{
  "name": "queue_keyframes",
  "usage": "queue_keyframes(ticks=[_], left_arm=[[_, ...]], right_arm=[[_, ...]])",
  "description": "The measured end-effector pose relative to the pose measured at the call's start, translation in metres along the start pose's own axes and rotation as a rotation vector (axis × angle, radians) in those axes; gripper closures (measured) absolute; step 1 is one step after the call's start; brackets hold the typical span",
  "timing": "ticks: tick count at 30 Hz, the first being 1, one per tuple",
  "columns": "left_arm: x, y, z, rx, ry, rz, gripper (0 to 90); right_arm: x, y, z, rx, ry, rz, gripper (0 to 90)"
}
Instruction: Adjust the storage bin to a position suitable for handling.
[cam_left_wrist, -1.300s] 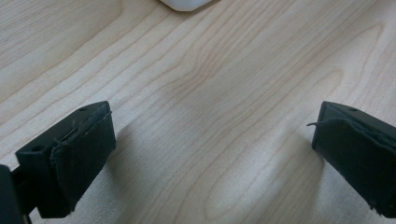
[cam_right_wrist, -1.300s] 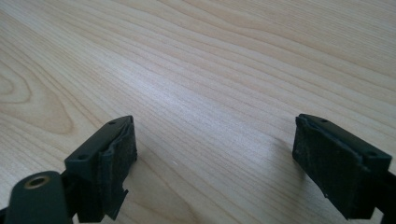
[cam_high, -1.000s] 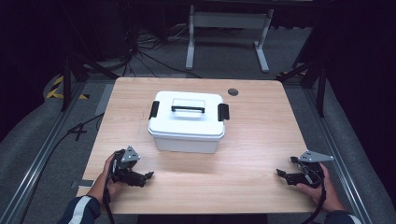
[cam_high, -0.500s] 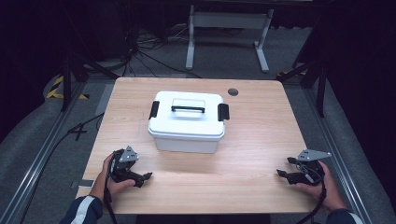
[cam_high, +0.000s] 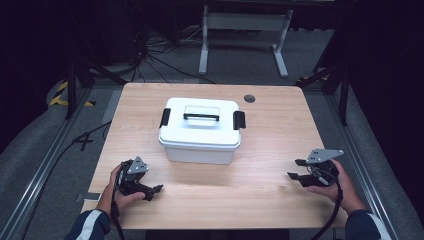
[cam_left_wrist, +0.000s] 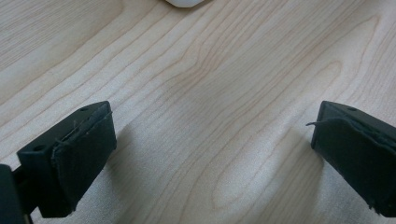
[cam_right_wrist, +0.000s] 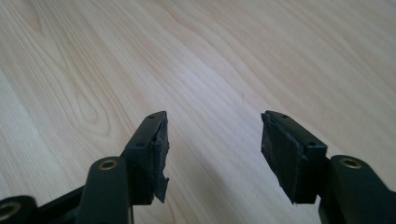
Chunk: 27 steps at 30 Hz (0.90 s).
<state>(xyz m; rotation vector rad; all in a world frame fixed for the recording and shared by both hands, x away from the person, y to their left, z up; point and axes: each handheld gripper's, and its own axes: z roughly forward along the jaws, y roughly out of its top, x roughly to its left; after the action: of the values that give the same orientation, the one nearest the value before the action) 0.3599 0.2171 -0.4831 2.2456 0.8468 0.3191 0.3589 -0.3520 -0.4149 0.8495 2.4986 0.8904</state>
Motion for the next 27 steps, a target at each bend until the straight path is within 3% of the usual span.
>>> queue_keyframes(ticks=[6,8,9,15,27], left_arm=[[0.000,0.000,0.000,-0.002,0.000,-0.004,0.4],[0.000,0.000,0.000,-0.002,0.000,-0.004,0.4],[0.000,0.000,0.000,-0.001,0.000,-0.002,0.4],[0.000,0.000,0.000,-0.002,0.000,-0.004,0.4],[0.000,0.000,0.000,0.001,-0.001,0.001,0.4]], right_arm=[[0.005,0.046,0.001,-0.014,0.011,-0.090,42.2],[0.006,0.052,0.000,-0.012,0.007,-0.100,42.3],[0.006,0.071,-0.003,-0.012,0.014,-0.126,42.5],[0.005,0.105,-0.007,0.005,-0.003,-0.201,43.1],[0.002,0.167,-0.001,0.001,0.025,-0.284,43.3]])
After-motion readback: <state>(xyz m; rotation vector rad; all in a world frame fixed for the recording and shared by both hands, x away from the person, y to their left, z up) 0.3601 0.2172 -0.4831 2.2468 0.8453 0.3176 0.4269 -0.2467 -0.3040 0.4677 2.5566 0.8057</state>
